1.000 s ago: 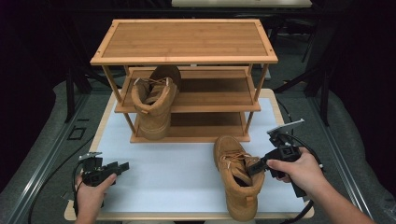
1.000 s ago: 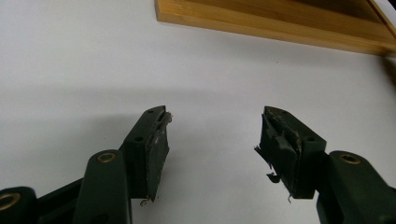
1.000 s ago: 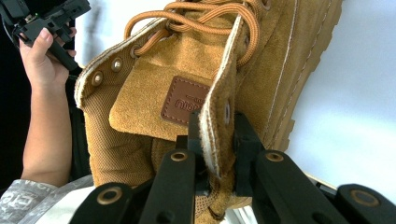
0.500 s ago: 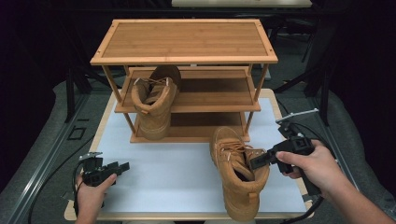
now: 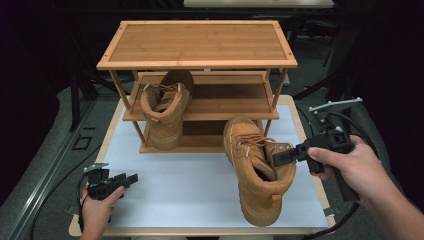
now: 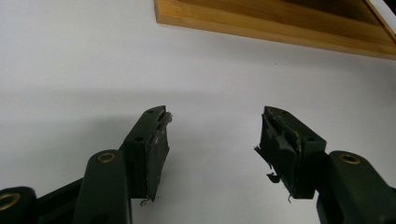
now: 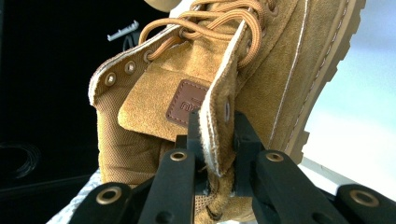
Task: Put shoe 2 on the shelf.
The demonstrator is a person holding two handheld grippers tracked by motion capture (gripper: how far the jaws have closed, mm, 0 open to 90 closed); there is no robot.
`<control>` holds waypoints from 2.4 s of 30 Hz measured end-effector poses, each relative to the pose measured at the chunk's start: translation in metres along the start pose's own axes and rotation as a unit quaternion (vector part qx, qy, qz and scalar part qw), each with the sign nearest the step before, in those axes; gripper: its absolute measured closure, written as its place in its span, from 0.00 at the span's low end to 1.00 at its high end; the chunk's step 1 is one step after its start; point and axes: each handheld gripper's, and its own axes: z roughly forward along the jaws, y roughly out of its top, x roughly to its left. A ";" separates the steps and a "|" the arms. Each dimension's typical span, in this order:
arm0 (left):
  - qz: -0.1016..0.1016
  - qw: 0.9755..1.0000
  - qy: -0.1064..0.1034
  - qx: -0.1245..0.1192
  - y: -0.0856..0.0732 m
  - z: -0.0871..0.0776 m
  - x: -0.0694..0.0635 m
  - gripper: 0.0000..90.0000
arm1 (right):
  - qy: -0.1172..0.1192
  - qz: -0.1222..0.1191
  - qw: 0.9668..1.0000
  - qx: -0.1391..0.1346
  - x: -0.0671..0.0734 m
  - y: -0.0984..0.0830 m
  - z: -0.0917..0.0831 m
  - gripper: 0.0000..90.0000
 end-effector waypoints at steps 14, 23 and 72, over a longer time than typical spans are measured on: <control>0.000 1.000 -0.001 0.003 -0.001 0.002 0.000 0.46 | 0.015 -0.010 0.999 -0.026 0.006 0.026 0.006 0.90; 0.000 1.000 -0.001 0.003 -0.001 0.003 0.000 0.46 | 0.029 -0.020 0.998 -0.046 0.005 0.052 0.017 0.90; 0.030 0.999 -0.008 0.008 0.003 0.012 -0.008 0.46 | 0.038 -0.026 0.982 -0.183 -0.009 0.131 0.079 0.89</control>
